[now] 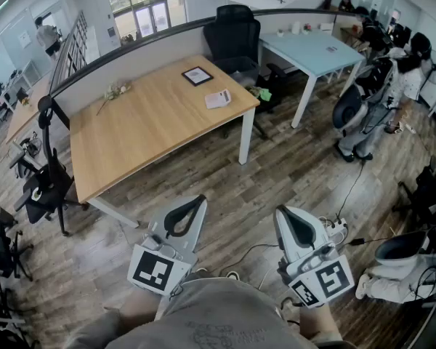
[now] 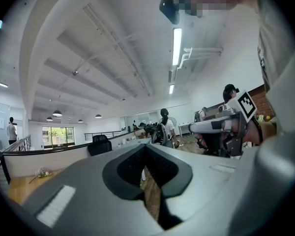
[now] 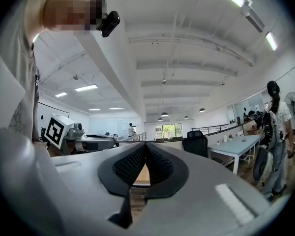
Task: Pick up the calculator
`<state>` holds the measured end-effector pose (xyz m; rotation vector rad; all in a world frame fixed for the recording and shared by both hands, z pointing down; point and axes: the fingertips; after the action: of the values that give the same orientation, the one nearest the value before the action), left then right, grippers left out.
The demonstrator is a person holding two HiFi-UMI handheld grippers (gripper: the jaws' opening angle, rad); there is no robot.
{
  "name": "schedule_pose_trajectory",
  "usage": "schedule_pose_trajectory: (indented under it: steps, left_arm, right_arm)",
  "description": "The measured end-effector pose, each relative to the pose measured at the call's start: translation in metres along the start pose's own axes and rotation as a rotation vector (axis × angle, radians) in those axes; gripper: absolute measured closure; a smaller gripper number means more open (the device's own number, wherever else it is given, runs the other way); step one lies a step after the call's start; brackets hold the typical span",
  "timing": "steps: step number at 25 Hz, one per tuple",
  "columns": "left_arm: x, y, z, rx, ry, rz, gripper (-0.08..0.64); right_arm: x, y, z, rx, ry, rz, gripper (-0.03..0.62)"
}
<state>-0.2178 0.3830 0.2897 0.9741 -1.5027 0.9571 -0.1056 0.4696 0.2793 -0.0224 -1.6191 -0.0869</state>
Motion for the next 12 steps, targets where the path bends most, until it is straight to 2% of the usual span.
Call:
schedule_pose_trajectory:
  steps: [7, 12]
  left_arm:
    - [0.003, -0.003, -0.009, 0.000, 0.008, 0.013, 0.558]
    - [0.000, -0.008, -0.012, -0.018, -0.041, -0.029, 0.559]
  right_arm:
    - [0.006, 0.011, -0.006, 0.006, -0.018, 0.006, 0.583]
    - [0.007, 0.025, -0.013, 0.046, 0.032, 0.001, 0.582]
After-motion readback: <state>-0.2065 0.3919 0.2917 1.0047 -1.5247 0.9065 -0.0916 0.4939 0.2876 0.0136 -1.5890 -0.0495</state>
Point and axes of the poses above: the fingertips, and each gripper's own axes: y backward along the fingers, z to its left, x out of its underside, and after that the axes turned 5 degrees about x, right-handed
